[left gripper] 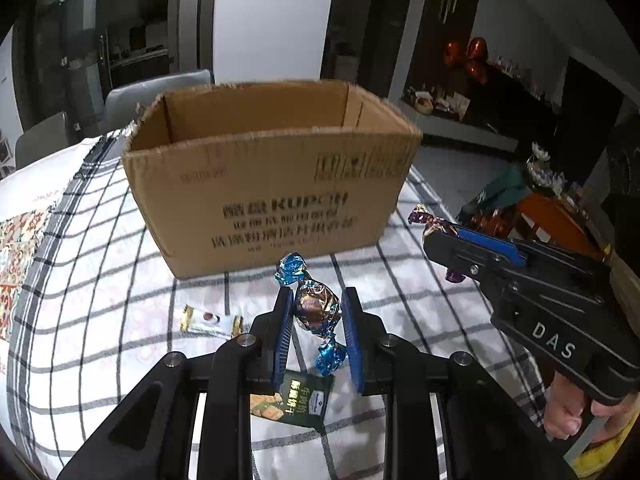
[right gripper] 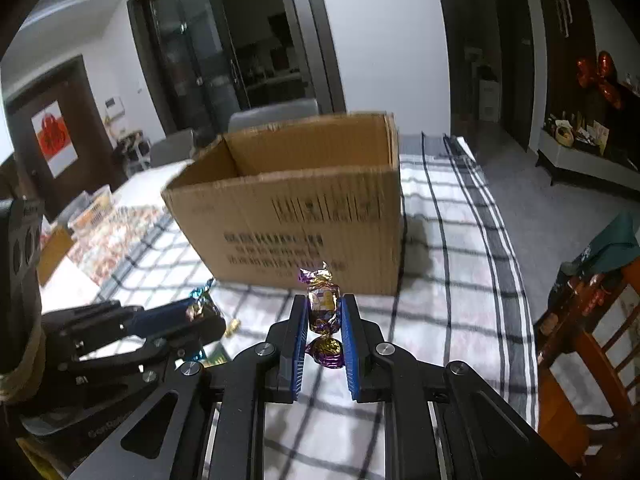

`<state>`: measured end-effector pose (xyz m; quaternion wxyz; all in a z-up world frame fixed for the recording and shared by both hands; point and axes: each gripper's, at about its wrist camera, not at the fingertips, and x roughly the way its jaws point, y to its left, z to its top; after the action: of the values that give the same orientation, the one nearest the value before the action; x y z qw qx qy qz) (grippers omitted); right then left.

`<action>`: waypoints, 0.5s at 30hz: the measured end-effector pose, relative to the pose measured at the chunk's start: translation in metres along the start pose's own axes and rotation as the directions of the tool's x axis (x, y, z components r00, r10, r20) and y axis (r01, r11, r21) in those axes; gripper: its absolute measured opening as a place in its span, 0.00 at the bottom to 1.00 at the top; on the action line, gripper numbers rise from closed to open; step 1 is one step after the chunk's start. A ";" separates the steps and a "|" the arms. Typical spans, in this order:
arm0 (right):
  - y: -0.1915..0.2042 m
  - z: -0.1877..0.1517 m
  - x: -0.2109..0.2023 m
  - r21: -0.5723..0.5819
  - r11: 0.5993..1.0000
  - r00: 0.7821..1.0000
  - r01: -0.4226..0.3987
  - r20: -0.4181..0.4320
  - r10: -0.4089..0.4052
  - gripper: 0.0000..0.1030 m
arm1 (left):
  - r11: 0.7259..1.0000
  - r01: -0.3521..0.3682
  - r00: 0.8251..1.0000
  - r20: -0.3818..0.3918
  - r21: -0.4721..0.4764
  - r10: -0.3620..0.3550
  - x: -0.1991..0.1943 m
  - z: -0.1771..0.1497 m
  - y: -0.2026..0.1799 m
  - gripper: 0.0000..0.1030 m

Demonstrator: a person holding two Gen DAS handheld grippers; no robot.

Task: Organize snacks
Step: 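Carry both candies over the box and open both tools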

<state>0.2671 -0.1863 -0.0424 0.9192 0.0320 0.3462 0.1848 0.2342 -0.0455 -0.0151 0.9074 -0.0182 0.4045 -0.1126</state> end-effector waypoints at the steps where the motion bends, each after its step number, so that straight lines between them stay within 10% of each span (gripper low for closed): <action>1: 0.000 0.002 -0.002 0.003 1.000 1.000 -0.002 0.008 0.002 0.17 | 1.000 0.002 1.000 0.004 -0.002 -0.002 -0.001 0.002 0.000 0.24; 15: 0.019 0.058 -0.017 -0.007 0.999 0.988 -0.048 0.145 0.048 0.17 | 0.999 -0.032 0.993 0.111 0.005 0.031 -0.029 0.062 0.012 0.24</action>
<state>0.2873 -0.1708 0.0157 0.9373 0.0520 0.2771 0.2047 0.2629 -0.0306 0.0462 0.9301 -0.0150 0.3535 -0.0985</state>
